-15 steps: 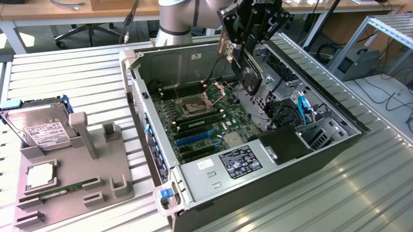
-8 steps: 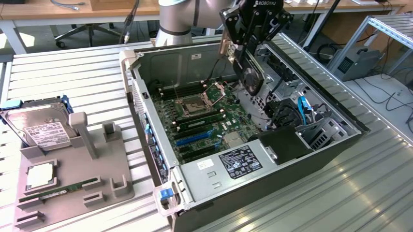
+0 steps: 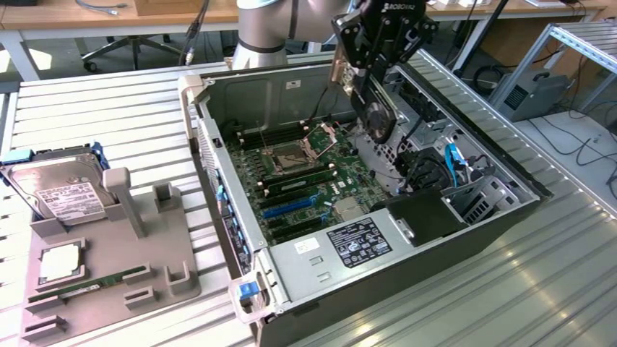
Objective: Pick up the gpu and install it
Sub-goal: 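Pick up the gpu and move the gpu toward the slot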
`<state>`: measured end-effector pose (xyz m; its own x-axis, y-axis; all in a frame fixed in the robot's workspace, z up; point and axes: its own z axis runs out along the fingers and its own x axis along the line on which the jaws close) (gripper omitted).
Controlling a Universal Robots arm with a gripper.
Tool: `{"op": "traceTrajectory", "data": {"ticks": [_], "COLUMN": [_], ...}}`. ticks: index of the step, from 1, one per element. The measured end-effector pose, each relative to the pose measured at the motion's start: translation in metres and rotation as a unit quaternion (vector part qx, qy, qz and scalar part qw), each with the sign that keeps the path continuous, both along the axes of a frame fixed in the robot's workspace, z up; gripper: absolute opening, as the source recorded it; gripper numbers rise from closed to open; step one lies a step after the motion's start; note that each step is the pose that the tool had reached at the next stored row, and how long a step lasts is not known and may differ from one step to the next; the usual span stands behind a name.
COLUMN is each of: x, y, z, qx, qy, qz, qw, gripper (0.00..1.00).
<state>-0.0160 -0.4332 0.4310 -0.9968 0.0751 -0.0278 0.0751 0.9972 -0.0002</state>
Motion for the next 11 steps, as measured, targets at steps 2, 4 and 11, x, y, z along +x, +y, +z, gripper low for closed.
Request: {"op": "traceTrajectory", "data": {"ticks": [2,4,11], "x": [0.0011,0.0023,0.0069], "y": [0.0,0.0,0.0], "z": [-0.0004,-0.0008,-0.0022], "qx": [0.0001,0.0,0.0], "qy": [0.0,0.0,0.0], "qz": [0.0,0.0,0.0], "qw": [1.0,1.0,1.0], "gripper": [0.27,0.27,0.27]}}
